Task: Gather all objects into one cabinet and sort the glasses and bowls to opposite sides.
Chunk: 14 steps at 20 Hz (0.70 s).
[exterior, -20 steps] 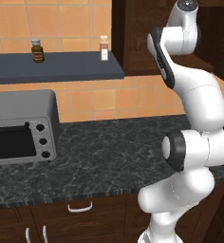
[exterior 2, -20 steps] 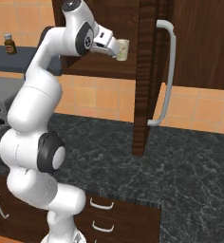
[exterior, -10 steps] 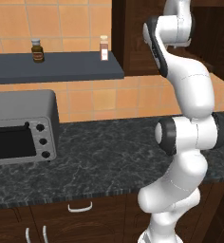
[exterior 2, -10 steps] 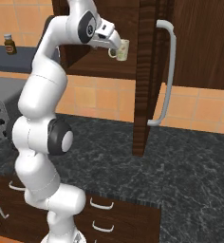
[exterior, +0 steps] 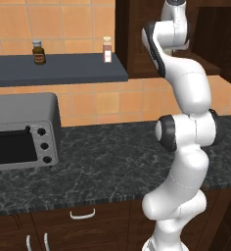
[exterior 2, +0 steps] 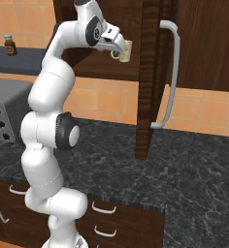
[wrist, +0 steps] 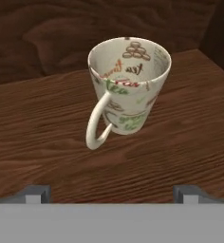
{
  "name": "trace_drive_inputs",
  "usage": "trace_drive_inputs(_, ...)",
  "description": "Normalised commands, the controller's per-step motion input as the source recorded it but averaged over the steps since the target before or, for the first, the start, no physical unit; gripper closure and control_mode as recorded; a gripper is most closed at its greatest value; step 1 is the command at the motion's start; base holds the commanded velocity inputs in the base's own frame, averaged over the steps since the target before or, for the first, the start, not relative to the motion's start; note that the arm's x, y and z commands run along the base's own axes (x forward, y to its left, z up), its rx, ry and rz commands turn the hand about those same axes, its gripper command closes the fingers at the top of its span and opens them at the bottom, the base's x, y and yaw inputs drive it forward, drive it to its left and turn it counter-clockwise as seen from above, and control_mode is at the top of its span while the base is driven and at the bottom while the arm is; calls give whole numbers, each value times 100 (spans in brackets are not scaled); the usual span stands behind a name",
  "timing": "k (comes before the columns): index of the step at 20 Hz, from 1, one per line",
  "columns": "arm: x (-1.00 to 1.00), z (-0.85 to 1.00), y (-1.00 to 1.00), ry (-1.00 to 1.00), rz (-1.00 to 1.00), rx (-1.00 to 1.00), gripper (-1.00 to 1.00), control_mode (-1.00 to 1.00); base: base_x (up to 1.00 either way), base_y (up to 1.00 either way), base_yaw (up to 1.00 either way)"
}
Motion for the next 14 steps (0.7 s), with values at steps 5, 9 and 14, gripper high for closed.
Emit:
trace_drive_inputs(5,47,-1,-8,-6,0,0,-100,-100,0,0,0)
trace_drive_inputs(9,46,-4,-12,-3,0,0,-100,-100,0,0,0)
trace_drive_inputs(14,38,-10,-14,0,0,-1,-100,-100,0,0,0)
